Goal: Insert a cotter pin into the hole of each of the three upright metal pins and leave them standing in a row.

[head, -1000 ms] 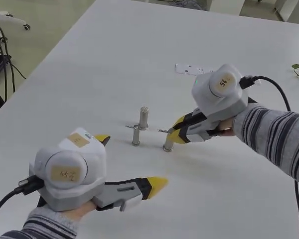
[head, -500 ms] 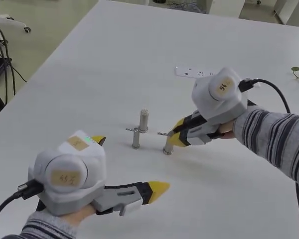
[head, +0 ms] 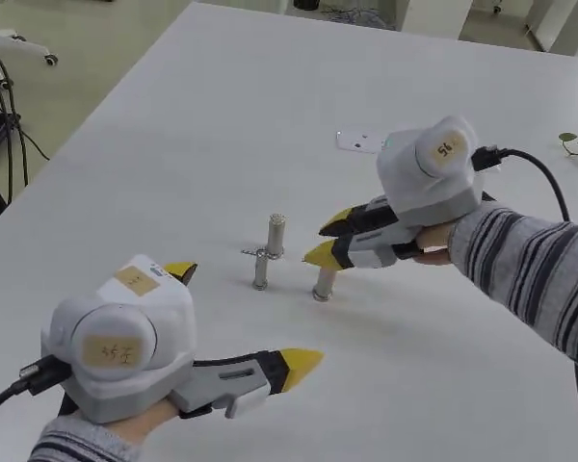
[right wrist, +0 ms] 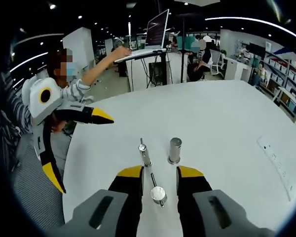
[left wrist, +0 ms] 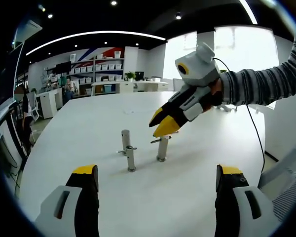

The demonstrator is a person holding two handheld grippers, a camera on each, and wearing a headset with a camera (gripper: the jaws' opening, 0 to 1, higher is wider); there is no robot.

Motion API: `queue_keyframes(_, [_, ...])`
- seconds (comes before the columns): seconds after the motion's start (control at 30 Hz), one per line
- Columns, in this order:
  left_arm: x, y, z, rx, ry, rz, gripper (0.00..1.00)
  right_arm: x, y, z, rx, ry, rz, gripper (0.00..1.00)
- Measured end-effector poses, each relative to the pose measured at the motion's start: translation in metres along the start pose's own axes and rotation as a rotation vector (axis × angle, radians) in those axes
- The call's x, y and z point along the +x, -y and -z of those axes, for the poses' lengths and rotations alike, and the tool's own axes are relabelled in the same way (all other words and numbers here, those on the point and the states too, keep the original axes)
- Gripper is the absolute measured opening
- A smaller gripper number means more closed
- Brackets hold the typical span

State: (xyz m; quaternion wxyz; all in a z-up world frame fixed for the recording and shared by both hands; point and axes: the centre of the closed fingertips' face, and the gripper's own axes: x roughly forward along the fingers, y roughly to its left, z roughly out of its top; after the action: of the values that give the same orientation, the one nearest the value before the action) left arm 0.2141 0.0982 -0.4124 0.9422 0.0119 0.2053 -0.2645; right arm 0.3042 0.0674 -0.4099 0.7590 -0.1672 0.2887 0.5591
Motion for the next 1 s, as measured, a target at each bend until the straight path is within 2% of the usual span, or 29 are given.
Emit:
queue_keyframes(0.1, [0.000, 0.000, 0.000, 0.010, 0.003, -0.001, 0.99, 0.007, 0.004, -0.012, 0.056, 0.059, 0.004, 0.22])
queue_keyframes(0.23, [0.001, 0.001, -0.001, 0.009, 0.010, -0.002, 0.99, 0.019, 0.009, -0.017, 0.049, 0.069, 0.026, 0.21])
queue_keyframes(0.33, [0.001, -0.001, 0.000, 0.000, 0.012, -0.009, 0.99, 0.029, 0.014, -0.019, 0.070, 0.082, 0.042, 0.21])
queue_keyframes(0.73, [0.002, -0.001, 0.002, 0.008, 0.008, -0.006, 0.99, 0.059, 0.025, -0.011, 0.120, 0.065, 0.072, 0.18])
queue_keyframes(1.0, [0.001, -0.006, 0.003, 0.016, 0.002, -0.016, 0.98, 0.068, 0.027, -0.005, 0.129, 0.061, 0.080, 0.12])
